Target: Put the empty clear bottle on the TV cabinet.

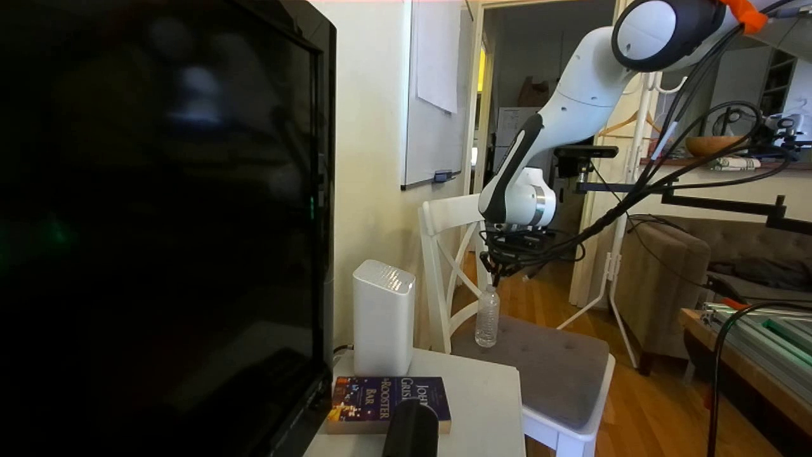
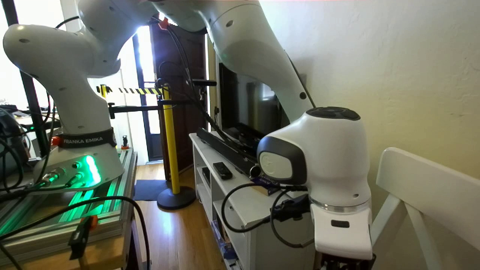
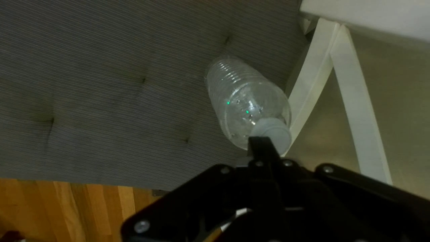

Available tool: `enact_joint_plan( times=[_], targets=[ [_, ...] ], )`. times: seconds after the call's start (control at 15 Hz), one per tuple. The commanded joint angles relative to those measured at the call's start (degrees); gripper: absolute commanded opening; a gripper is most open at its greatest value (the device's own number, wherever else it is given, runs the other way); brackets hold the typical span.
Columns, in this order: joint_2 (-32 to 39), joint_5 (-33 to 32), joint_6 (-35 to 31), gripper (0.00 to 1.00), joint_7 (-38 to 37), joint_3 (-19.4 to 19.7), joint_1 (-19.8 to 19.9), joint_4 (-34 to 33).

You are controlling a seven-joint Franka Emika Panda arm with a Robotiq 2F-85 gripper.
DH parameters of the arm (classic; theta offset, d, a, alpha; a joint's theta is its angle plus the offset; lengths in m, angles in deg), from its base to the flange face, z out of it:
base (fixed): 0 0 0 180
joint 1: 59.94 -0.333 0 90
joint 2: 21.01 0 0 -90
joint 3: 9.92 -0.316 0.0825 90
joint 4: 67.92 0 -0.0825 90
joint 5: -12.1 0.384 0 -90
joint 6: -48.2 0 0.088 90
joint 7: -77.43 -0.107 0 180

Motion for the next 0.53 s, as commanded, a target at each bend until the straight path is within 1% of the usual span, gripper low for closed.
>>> enact_joint_plan(
  times=[0.0, 0.2, 0.27, 0.33, 0.47],
  targets=[
    [-0.55, -0.28, -0.15, 0.0, 0.23, -0.97, 0.86, 0.0],
    [0.15, -0.56, 0.11, 0.0, -0.02, -0.72, 0.72, -0.51],
    [0.43, -0.66, 0.25, 0.12, -0.05, -0.69, 0.7, -0.77],
    [0.62, -0.78, 0.35, 0.27, -0.05, -0.63, 0.67, -0.91],
    [0.8, -0.82, 0.36, 0.39, 0.0, -0.69, 0.76, -1.04]
  ],
)
